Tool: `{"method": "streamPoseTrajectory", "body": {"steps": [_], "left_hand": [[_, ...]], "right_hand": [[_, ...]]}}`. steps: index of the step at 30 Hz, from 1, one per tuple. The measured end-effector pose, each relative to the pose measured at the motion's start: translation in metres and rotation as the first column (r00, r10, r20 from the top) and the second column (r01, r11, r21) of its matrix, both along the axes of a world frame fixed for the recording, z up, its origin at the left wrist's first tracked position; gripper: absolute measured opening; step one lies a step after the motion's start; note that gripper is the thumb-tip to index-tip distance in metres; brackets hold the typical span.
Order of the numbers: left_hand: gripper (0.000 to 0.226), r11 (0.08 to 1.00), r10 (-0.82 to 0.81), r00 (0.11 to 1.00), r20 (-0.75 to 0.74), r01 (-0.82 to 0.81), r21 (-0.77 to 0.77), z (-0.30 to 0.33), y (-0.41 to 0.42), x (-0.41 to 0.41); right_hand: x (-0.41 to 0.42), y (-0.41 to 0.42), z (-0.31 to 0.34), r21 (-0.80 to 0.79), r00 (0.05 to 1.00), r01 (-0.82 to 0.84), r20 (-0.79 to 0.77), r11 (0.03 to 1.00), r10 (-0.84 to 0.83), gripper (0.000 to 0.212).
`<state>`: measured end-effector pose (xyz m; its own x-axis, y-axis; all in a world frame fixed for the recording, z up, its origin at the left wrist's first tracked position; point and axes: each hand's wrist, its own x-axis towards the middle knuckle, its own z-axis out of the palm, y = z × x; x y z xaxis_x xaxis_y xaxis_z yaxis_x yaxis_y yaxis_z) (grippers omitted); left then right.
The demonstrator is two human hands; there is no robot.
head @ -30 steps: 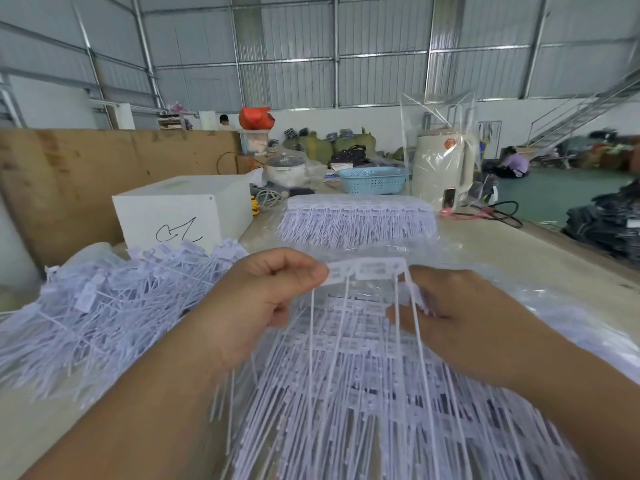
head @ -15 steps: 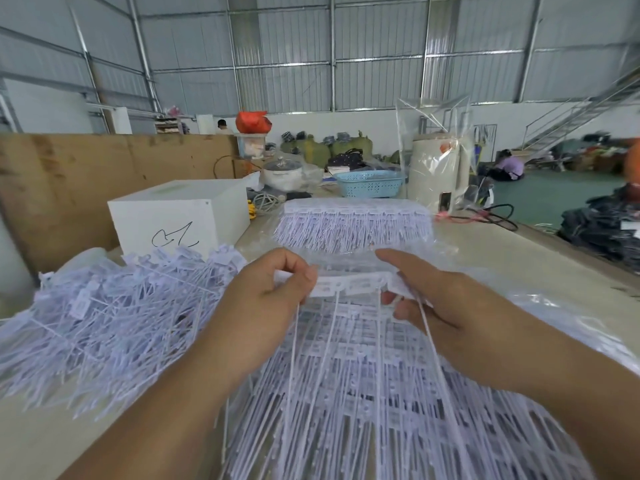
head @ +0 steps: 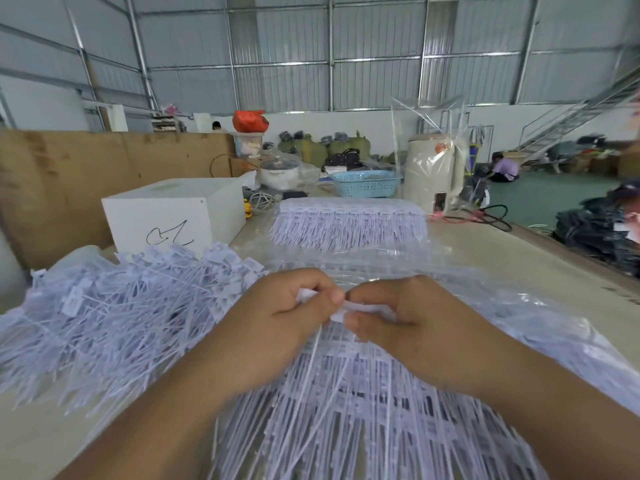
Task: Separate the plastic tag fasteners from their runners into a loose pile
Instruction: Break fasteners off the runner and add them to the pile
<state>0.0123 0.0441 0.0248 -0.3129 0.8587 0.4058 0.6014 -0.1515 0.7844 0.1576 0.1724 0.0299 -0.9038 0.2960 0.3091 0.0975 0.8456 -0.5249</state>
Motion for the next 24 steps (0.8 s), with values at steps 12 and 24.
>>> {"method": "streamPoseTrajectory", "body": {"steps": [12,24], "left_hand": [[0.015,0.995,-0.052,0.999,-0.014,0.051,-0.09,0.009,-0.007,-0.007],[0.042,0.995,0.098,0.954,0.284,-0.098,-0.013,-0.011,0.006,0.002]], "right_hand": [[0.002,-0.01,-0.003,0.245,0.999,-0.023,0.037,0.969,0.014,0.037],[-0.001,-0.008,-0.014,0.174,0.971,0.101,-0.233,0.98,-0.059,0.042]]}}
